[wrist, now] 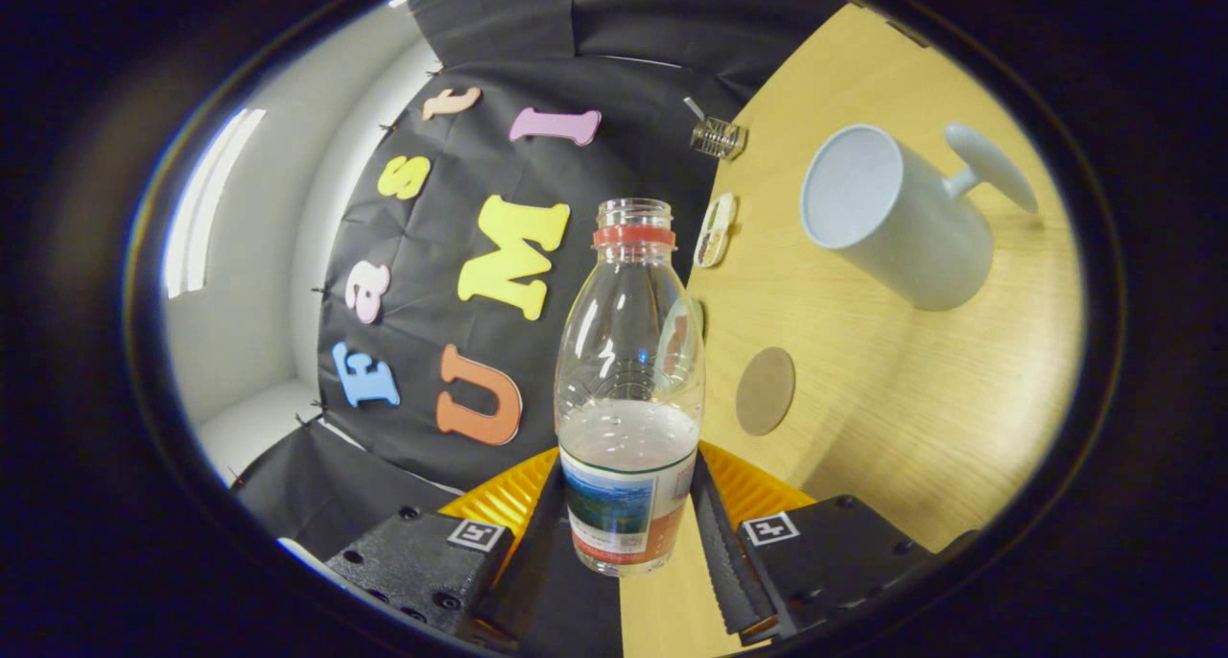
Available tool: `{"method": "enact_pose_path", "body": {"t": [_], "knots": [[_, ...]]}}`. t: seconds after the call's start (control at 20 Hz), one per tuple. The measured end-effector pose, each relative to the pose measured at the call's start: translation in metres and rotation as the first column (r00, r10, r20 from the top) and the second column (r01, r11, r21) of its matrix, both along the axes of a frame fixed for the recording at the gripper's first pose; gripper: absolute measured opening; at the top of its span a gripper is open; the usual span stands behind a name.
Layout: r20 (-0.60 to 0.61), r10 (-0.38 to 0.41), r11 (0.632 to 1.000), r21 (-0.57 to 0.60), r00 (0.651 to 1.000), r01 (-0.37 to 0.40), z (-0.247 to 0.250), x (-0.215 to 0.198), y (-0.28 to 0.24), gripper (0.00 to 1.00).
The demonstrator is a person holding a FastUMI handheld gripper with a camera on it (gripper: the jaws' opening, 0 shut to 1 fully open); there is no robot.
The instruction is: Take the bottle from table, then pour the juice into the cup, finally place the bottle on the coaster
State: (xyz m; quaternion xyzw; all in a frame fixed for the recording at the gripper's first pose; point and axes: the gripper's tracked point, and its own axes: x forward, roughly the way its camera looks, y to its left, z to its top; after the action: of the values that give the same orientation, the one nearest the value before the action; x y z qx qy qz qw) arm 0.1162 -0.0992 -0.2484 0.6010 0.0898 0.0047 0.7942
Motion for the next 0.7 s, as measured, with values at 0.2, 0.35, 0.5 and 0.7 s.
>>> {"method": "enact_pose_path", "body": {"t": [0.2, 0.35, 0.5, 0.7], "knots": [[-0.016, -0.014, 0.997, 0.071, 1.000, 0.016, -0.0010, 0.0004, 0.0013, 0.75], [-0.015, -0.018, 0.992, 0.125, 1.000, 0.020, 0.0043, 0.0033, 0.0045, 0.75], [-0.016, -0.034, 0.985, 0.170, 0.999, 0.037, 0.0061, 0.0024, 0.0039, 0.75], [-0.008, -0.053, 0.974, 0.220, 0.999, 0.054, 0.0079, 0.0027, -0.0004, 0.75]]}}
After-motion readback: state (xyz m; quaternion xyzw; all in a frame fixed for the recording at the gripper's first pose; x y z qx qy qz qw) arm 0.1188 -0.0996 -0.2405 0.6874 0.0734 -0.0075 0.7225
